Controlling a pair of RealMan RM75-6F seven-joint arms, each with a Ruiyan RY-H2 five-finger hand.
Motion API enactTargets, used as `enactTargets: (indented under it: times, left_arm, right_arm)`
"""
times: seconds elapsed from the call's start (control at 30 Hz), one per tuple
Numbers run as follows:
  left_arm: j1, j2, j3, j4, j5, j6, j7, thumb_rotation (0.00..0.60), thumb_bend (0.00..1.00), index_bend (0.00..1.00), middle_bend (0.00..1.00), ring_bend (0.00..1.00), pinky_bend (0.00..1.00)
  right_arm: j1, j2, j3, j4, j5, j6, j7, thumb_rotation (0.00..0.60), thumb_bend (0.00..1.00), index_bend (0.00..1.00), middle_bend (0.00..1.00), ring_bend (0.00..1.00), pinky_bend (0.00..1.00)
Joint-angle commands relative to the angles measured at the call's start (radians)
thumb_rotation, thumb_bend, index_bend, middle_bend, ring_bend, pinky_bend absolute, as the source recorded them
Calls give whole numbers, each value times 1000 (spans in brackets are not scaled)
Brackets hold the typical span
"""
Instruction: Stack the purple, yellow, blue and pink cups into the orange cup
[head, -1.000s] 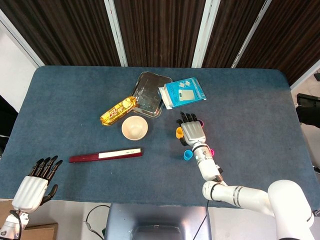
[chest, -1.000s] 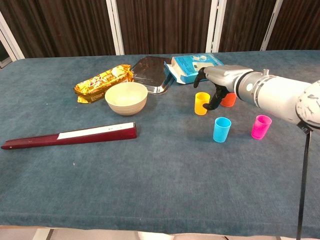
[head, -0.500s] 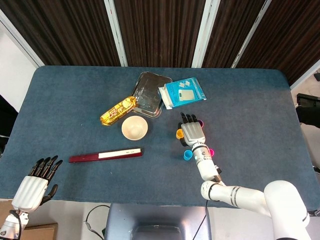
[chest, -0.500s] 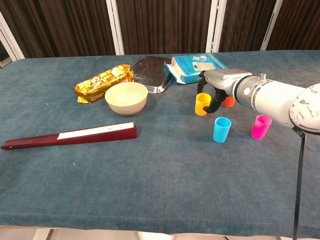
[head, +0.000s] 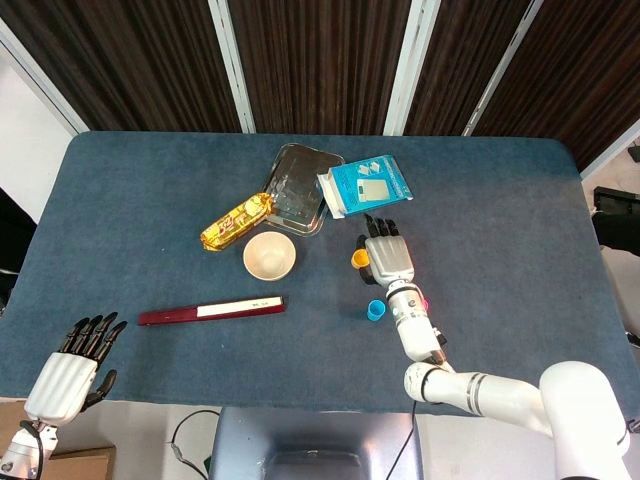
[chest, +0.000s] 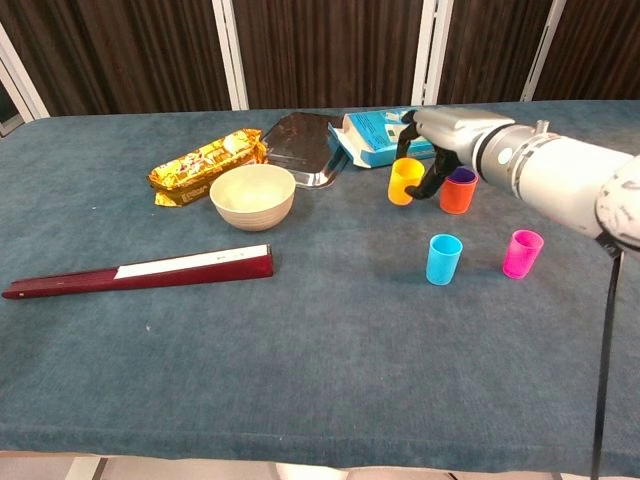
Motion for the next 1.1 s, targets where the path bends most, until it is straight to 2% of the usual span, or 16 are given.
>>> enactTargets:
  times: [0.03,0.13,0.33,0.8,0.97,1.03,1.1]
  left_arm:
    - [1,-1,1,0,2,1,1,600,446,0,0,9,103]
    - [1,-1,1,-1,3,2,4,600,447,0,0,10,103]
    - [-3,-6,0,0,-3,-9,10,600,447,0,0,9,103]
    - [-11,-8,-3,2,-13,-26,10,600,446,0,0,10,103]
    - [-10,-7,-2,2,-11,-23,8,600,446,0,0,10,103]
    - [-10,-6,-1,2,-10,-22,8,600,447,0,0,10,104]
    - [-9,-6,0,1,-10,-22,8,600,447,0,0,10,104]
  right_arm:
    - [-28,69,26,-61,-12,42,17,600,473,601,24,0,0]
    - [-41,117,29,-77,-3,47,9,600,473,600,24,0,0]
    - [-54,150,25,-49,40,8,13,600,474,596,24,0,0]
    - [-41,86,-6,44,40,-41,25,600,473,577,24,0,0]
    - [-39,85,-11,45,49,-45,12,600,473,429,19,0,0]
    - [-39,91,-14,35,61,-50,2,600,474,252,3,0,0]
    - [-53,125,-23,-23,43,-30,-2,600,474,167,0,0,0]
